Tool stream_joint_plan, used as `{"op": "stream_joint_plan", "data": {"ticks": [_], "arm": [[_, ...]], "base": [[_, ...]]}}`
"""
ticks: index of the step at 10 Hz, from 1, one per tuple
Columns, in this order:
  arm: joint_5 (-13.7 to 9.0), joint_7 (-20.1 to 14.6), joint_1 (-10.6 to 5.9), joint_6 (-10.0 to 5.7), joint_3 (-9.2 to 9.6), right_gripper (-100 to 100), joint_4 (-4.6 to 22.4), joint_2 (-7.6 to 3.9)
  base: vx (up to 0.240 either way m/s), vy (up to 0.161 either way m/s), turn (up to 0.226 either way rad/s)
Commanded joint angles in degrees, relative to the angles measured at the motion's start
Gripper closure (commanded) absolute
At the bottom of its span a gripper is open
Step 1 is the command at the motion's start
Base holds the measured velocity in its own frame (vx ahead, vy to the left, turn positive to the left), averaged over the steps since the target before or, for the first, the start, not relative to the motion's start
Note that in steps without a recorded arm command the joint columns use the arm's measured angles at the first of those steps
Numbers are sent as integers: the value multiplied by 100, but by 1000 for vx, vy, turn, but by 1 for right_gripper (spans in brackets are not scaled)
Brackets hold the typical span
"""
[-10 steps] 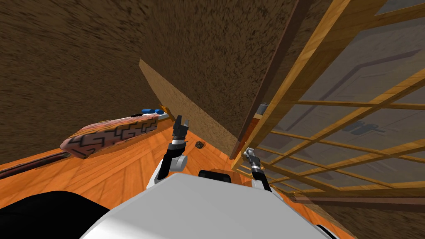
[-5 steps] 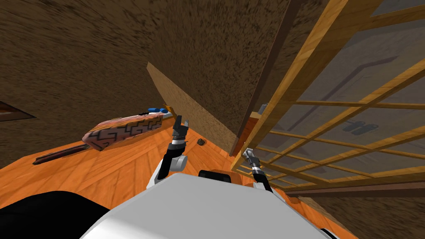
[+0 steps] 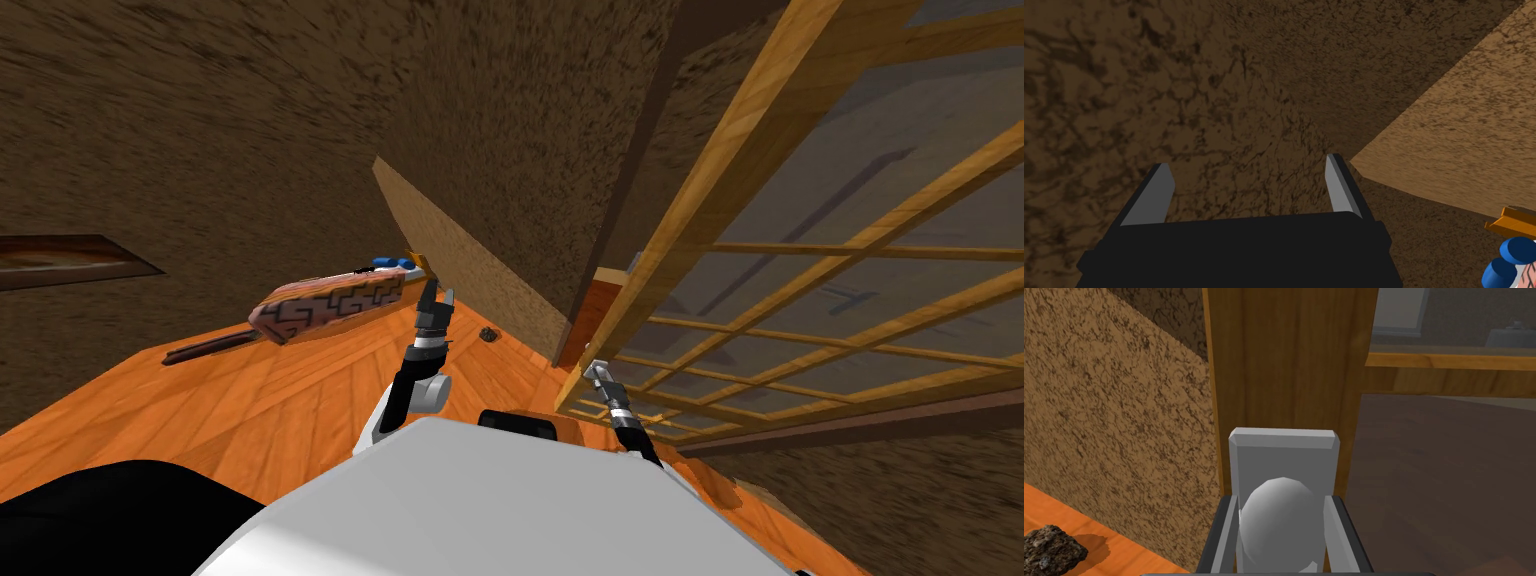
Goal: Pull the door open
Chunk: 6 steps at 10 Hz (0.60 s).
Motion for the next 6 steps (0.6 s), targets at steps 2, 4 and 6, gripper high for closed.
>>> {"op": "stream_joint_plan", "data": {"ticks": [2,4,6], "arm": [[40,-73,35,-52,70,100,-12,-47],[127,-243,147,-261,216,100,16,-163],[202,-394,241,-464,340,100,39,-283]], "base": [[-148,-28,33],[-207,-43,138],[-256,-76,145]]}}
